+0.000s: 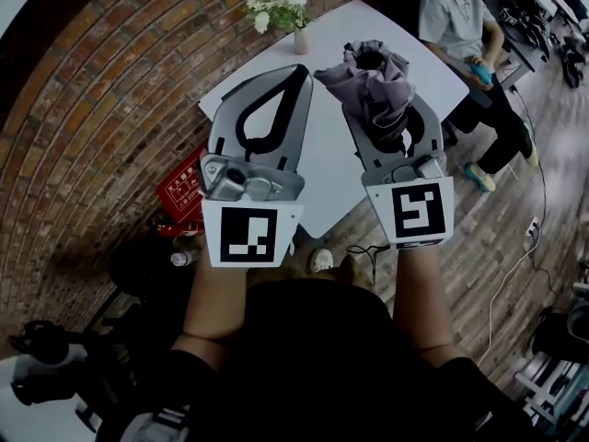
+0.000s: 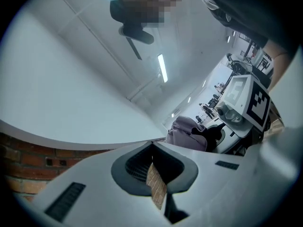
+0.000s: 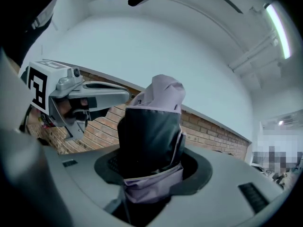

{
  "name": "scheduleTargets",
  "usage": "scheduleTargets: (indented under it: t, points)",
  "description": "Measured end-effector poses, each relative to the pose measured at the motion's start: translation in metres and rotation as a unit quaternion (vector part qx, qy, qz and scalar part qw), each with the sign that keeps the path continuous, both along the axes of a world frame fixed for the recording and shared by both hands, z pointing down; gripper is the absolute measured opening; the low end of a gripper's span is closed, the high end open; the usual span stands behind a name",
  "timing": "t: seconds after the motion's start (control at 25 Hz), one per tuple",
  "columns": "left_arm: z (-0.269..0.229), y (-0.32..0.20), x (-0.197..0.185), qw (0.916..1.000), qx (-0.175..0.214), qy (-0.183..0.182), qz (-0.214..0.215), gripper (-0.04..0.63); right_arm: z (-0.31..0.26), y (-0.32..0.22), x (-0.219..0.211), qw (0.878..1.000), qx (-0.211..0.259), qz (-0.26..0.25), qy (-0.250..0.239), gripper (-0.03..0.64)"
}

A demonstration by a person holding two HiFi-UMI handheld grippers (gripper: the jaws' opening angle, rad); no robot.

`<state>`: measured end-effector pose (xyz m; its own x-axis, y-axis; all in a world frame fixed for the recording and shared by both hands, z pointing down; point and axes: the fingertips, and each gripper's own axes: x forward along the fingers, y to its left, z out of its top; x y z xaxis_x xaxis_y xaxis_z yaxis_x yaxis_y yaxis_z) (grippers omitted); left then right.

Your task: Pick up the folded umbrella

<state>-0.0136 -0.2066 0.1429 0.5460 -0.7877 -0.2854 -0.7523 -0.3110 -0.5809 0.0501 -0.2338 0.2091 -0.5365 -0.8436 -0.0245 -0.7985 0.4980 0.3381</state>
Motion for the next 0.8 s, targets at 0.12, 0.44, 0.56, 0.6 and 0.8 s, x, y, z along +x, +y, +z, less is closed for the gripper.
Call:
scheduleTargets:
  t: [0.12,0.44,0.56,0.6,0.8]
  points:
    - [0.002,-0.001,-0.005,1.0000,-0.002,-0.001,-0.004,0.012,-0.004,0.002,-0.001,1.000,0.005,0.000,-0.010,0.236]
    - [-0.003,0.033,0.021,0.9999,0.007,-0.010,-0.006,0.012,-0.025,0.042,0.031,0.999,0.030,0.005,-0.032,0.238]
    - [-0.005,0.040,0.028,0.9999,0.004,-0.012,-0.007,0.012,-0.032,0.051,0.040,0.998,0.037,0.006,-0.044,0.238]
    - [-0.005,0.041,0.029,0.9999,0.004,-0.011,-0.006,0.012,-0.033,0.053,0.041,0.998,0.039,0.005,-0.046,0.238]
    - [-0.010,0.044,0.034,0.9999,0.012,-0.011,-0.002,0.012,-0.042,0.058,0.046,0.997,0.053,0.001,-0.055,0.238]
